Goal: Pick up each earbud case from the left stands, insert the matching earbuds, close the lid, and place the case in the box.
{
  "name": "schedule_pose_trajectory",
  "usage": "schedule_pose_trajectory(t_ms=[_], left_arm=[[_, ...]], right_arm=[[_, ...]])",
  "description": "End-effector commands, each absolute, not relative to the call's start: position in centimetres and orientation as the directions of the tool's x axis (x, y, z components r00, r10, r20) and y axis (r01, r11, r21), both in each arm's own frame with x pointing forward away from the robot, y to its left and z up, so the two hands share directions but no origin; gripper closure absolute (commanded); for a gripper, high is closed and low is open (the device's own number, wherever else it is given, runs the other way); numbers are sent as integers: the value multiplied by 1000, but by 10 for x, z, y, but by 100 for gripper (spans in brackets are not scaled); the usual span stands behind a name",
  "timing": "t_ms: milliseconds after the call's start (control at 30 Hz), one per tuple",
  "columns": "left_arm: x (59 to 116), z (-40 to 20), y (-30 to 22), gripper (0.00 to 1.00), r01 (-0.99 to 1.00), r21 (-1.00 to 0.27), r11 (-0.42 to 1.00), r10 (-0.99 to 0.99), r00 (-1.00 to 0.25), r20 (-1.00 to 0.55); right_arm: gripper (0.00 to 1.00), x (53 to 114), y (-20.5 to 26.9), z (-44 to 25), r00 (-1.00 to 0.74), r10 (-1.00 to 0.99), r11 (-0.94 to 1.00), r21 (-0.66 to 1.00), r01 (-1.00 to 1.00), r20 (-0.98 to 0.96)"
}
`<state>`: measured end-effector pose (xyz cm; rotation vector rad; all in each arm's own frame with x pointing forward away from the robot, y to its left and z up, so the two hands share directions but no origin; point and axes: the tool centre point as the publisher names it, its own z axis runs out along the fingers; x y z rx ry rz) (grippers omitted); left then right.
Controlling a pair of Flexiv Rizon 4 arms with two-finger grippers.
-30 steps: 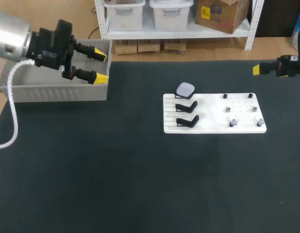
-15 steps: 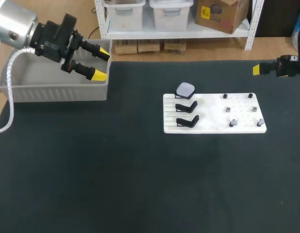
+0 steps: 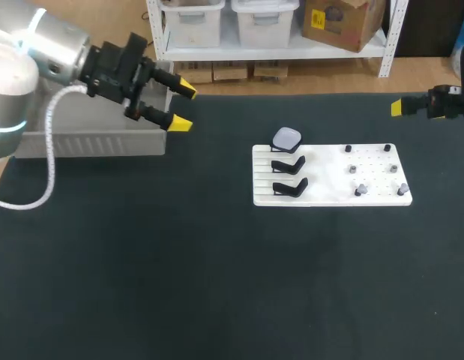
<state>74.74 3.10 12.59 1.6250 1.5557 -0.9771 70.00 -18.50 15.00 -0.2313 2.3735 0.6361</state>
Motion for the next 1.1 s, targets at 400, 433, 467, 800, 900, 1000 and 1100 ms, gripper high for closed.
schedule_pose_trajectory(t_ms=[400, 433, 467, 800, 900, 1000, 1100], left_arm=[[771, 94, -19, 0, 985, -71, -155, 456, 8, -890], [769, 92, -22, 0, 985, -71, -156, 454, 7, -891], [768, 91, -26, 0, 985, -70, -157, 452, 8, -892], [766, 76, -43, 14, 986, -85, -141, 464, -10, -886], [766, 71, -45, 17, 987, -92, -131, 476, -19, -879], [766, 68, -48, 16, 988, -92, -121, 488, -21, -873], [768, 63, -52, 12, 989, -91, -113, 500, -22, -866]], right_arm=[[0, 700, -185, 150, -766, 0, 866, 383, -321, -643], [0, 700, -185, 150, -766, 0, 866, 383, -321, -643], [0, 700, -185, 150, -766, 0, 866, 383, -321, -643], [0, 700, -185, 150, -766, 0, 866, 383, -321, -643], [0, 700, -185, 150, -766, 0, 866, 383, -321, -643], [0, 700, -185, 150, -766, 0, 866, 383, -321, -643], [0, 700, -185, 150, -766, 0, 866, 383, -321, -643]])
